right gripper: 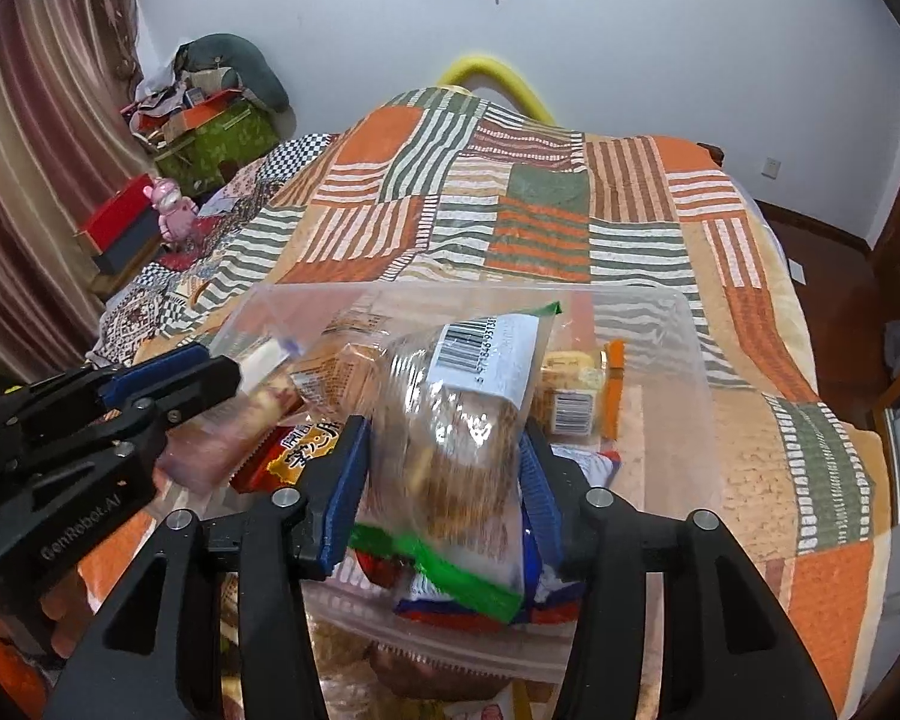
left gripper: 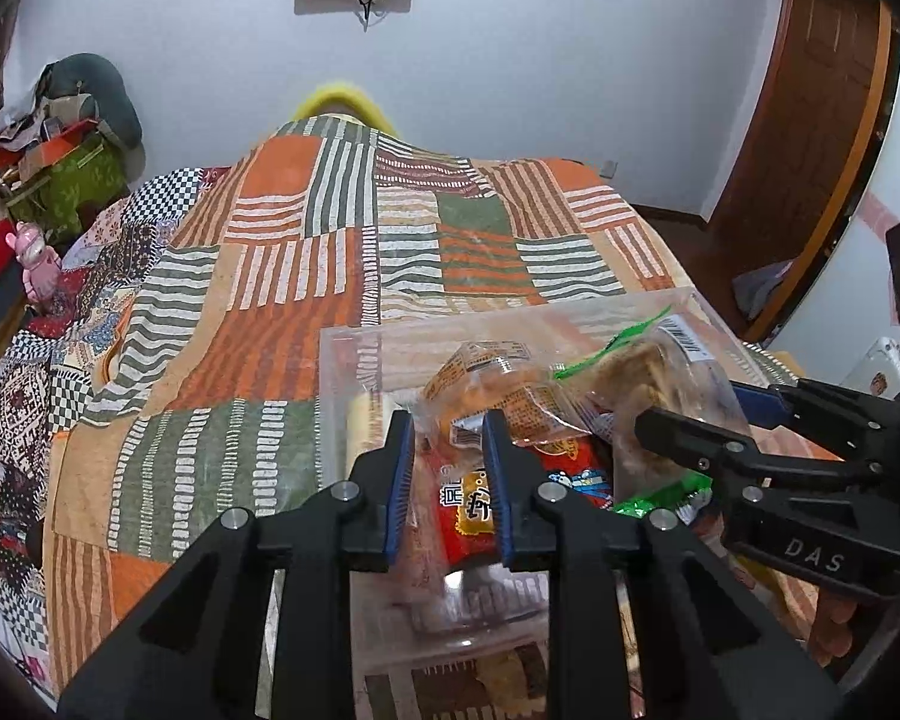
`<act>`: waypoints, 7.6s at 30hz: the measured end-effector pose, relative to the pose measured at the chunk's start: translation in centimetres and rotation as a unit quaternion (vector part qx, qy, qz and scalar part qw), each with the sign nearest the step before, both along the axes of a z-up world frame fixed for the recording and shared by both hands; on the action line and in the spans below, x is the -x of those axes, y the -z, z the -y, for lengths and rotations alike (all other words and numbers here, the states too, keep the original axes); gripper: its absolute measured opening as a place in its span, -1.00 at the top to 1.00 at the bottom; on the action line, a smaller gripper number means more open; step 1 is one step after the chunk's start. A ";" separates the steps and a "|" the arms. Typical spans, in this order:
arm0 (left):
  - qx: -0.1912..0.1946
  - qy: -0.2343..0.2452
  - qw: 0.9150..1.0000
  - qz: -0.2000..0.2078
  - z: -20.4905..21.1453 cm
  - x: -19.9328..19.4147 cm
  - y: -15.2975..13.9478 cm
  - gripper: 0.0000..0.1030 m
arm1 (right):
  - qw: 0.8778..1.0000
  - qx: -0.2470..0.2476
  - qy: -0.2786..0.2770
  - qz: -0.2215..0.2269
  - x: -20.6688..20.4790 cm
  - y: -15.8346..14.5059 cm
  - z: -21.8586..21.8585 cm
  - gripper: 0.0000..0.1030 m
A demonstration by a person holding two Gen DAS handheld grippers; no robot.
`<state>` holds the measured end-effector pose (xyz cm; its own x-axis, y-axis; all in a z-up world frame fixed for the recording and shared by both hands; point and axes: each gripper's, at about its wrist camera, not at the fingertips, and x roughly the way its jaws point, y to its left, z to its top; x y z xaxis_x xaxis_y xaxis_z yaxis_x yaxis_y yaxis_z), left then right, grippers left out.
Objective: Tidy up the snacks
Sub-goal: 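Lower both held snacks into the clear box and open both grippers, then grasp the clear pastry bag with the left gripper while the right grasps the tall cracker roll, then carry the pastry bag and cracker roll into the clear box and open both grippers, then grasp the green cup jelly with the left gripper while the right grasps the yellow chip bag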
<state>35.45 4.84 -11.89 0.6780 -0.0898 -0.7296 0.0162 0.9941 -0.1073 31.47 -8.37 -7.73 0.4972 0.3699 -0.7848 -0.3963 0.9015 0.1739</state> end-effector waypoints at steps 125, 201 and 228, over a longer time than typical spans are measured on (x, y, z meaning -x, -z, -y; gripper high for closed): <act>0.007 0.102 0.991 -0.086 6.0 13.0 7.6 0.14 | 0.997 -0.006 -0.032 -0.065 13.0 5.0 1.5 0.35; 0.020 0.011 1.000 -0.007 1.2 0.4 1.0 0.13 | 0.998 0.009 0.055 0.030 0.3 -0.3 4.8 0.32; -0.021 0.026 0.999 -0.017 0.2 10.3 1.1 -0.21 | 1.000 0.005 0.015 0.004 8.4 0.6 5.0 -0.17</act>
